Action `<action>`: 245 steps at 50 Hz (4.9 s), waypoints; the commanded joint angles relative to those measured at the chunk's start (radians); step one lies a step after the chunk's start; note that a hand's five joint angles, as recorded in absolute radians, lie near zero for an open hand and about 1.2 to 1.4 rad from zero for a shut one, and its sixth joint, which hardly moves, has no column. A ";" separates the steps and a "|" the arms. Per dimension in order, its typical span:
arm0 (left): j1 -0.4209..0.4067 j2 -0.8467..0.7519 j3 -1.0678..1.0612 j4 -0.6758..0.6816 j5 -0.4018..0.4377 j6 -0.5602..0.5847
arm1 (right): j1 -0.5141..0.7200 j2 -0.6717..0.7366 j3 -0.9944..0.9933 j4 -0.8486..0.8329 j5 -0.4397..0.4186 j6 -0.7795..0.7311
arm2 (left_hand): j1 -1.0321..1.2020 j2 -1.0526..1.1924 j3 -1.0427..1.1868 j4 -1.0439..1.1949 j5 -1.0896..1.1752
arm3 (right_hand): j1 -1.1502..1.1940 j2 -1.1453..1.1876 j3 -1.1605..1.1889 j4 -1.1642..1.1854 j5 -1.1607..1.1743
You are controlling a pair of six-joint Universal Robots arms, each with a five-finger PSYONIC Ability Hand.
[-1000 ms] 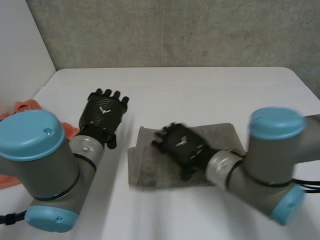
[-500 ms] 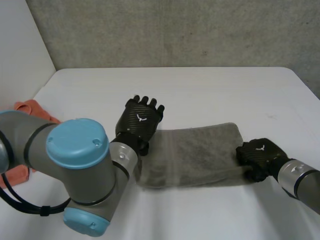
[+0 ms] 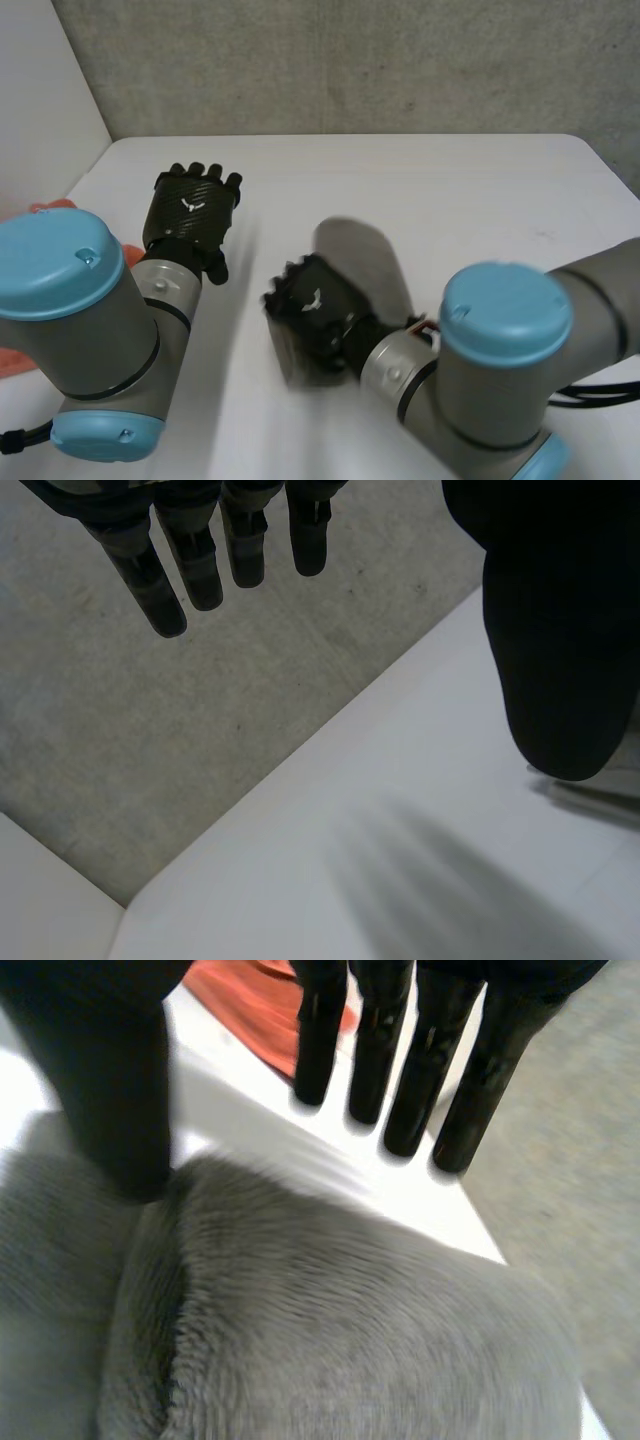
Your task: Fold the laundry.
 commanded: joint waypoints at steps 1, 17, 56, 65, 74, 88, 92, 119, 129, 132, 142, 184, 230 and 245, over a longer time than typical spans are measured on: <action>-0.013 -0.006 0.018 -0.005 0.003 -0.085 | -0.073 -0.044 0.049 -0.017 -0.018 0.154 | -0.010 -0.025 -0.031 -0.026 -0.044 | -0.262 -0.379 -0.388 -0.412 -0.422; -0.173 -0.198 0.188 -0.136 0.135 -0.188 | -0.348 -0.037 -0.057 0.181 -0.018 0.489 | 0.010 -0.005 -0.010 -0.005 -0.024 | -0.262 -0.379 -0.388 -0.412 -0.422; -0.160 -0.282 0.303 -0.341 0.080 -0.010 | -0.325 0.129 -0.176 0.313 -0.024 0.315 | 0.010 -0.005 -0.010 -0.005 -0.024 | -0.262 -0.379 -0.388 -0.412 -0.422; -0.142 -0.107 0.288 -0.241 0.094 -0.019 | -0.344 -0.056 -0.107 0.243 0.022 0.470 | 0.004 -0.011 -0.016 -0.011 -0.029 | -0.262 -0.379 -0.388 -0.412 -0.422; -0.061 -0.012 0.292 -0.274 0.344 -0.183 | -0.379 -0.211 0.048 0.234 0.114 0.590 | 0.007 -0.008 -0.013 -0.008 -0.026 | -0.262 -0.379 -0.388 -0.412 -0.422; 0.027 0.026 0.321 -0.433 0.646 -0.280 | -0.424 -0.194 0.258 0.180 -0.036 0.742 | 0.002 -0.013 -0.019 -0.014 -0.032 | -0.262 -0.379 -0.388 -0.412 -0.422; 0.036 0.051 0.320 -0.431 0.646 -0.283 | -0.419 -0.147 0.273 0.114 -0.047 0.793 | 0.002 -0.013 -0.019 -0.014 -0.032 | -0.246 -0.363 -0.372 -0.396 -0.406; 0.030 0.031 0.301 -0.426 0.605 -0.284 | -0.310 0.040 0.171 -0.036 -0.029 0.885 | 0.002 -0.013 -0.019 -0.014 -0.032 | -0.031 -0.149 -0.158 -0.182 -0.191; 0.030 0.025 0.301 -0.426 0.605 -0.284 | -0.284 0.099 0.126 -0.036 -0.012 0.888 | 0.002 -0.013 -0.019 -0.014 -0.032 | 0.068 -0.049 -0.058 -0.082 -0.092; 0.030 0.025 0.300 -0.425 0.605 -0.284 | -0.275 0.105 0.117 -0.039 0.000 0.888 | 0.004 -0.011 -0.016 -0.011 -0.029 | 0.451 0.334 0.324 0.300 0.291; 0.034 0.025 0.292 -0.425 0.605 -0.284 | -0.281 0.131 0.010 -0.029 0.057 0.851 | 0.002 -0.013 -0.019 -0.014 -0.032 | 0.960 0.842 0.833 0.809 0.800; 0.036 -0.011 0.286 -0.425 0.591 -0.287 | -1.003 0.921 -1.433 0.347 -0.033 0.461 | 0.002 -0.013 -0.019 -0.014 -0.032 | 0.960 0.842 0.833 0.809 0.800; 0.122 0.103 0.289 -0.397 0.508 -0.312 | -0.709 0.176 -0.959 0.270 0.156 -0.146 | 0.002 -0.013 -0.019 -0.014 -0.032 | -0.262 -0.379 -0.388 -0.412 -0.422; 0.432 0.094 0.272 -0.278 0.404 -0.166 | -0.317 -0.085 -0.324 0.267 0.028 0.348 | -0.010 -0.025 -0.031 -0.026 -0.044 | -0.262 -0.379 -0.388 -0.412 -0.422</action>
